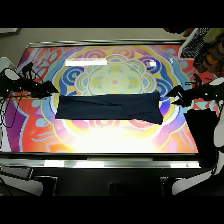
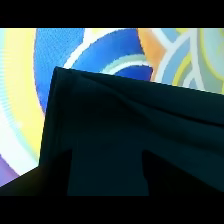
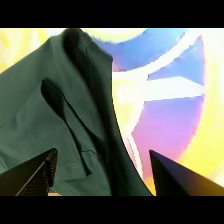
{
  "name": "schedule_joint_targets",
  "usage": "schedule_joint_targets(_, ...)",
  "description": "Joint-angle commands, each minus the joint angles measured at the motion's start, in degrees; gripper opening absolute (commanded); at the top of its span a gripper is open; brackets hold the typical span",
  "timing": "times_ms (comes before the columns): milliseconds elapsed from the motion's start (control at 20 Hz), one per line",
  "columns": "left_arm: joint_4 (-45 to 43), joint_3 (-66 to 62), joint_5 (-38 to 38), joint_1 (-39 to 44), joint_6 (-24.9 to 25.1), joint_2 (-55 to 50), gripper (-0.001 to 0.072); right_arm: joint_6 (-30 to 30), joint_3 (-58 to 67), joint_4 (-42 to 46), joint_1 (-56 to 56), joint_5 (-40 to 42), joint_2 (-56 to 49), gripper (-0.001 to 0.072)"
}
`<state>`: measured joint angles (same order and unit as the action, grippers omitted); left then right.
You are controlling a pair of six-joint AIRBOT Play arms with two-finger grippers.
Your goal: Fold the clothes and pants, and hang the long-sleeved shirts on hangers.
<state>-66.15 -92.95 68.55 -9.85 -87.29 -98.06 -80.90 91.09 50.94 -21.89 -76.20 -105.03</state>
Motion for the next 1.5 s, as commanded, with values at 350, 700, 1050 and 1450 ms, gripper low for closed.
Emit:
schedule_joint_targets(350, -1.7, -1.3, 4.1, -0.1, -0.8, 1.9, 0.0513, 4.8, 0.1, -5.5, 4.6, -2.5, -8.5, 0.0645)
schedule_joint_targets(700, -1.6, -1.3, 4.1, -0.1, -0.8, 1.9, 0.0513, 2.8, -0.9, -2.3, 10.7, -1.0, -8.7, 0.0461)
schedule_joint_targets(1050, 0.9, -1.3, 5.0, 0.2, -1.7, 1.9, 0.044, -1.7, -0.3, 3.2, 13.9, -0.4, -4.8, 0.0033)
schedule_joint_targets(1450, 20.9, -1.2, -2.1, 15.7, -5.8, -6.0, 0.0013, -11.2, 11.6, 14.2, 13.9, -13.9, 9.2, 0.0033)
